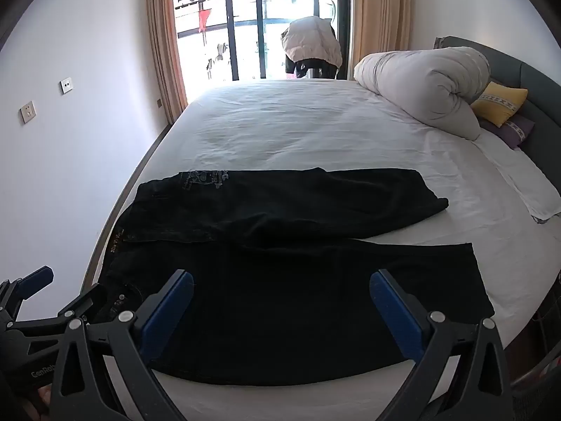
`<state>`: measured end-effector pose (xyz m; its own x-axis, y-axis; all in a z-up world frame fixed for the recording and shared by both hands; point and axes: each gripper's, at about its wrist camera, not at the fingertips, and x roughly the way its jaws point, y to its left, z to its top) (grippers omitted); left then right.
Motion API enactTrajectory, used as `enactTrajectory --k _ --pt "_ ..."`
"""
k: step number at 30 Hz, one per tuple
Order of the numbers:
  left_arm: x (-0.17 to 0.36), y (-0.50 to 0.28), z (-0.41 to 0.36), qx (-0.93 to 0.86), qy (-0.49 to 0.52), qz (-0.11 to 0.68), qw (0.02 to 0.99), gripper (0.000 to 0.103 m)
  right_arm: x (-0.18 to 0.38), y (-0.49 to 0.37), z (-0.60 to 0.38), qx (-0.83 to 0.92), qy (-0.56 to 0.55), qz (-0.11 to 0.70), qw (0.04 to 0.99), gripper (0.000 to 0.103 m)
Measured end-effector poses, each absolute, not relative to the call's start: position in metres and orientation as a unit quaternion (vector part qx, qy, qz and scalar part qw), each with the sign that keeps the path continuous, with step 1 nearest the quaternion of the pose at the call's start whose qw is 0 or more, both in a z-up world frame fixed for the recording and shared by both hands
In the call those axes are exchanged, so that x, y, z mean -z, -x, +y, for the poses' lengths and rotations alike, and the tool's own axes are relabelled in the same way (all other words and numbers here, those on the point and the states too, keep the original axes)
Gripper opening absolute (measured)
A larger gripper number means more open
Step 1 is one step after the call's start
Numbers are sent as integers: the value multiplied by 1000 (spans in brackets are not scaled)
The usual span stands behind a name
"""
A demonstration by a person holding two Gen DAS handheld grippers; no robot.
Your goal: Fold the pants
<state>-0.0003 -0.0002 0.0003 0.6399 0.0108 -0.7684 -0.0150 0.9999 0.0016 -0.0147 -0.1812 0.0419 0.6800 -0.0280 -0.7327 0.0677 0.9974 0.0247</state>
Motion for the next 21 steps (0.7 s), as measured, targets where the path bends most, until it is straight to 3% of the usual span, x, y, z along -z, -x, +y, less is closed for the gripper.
enactTrajectory --k 21 --pt "5 0 -2 -4 14 430 903 103 -46 14 -183 28 -18 403 915 103"
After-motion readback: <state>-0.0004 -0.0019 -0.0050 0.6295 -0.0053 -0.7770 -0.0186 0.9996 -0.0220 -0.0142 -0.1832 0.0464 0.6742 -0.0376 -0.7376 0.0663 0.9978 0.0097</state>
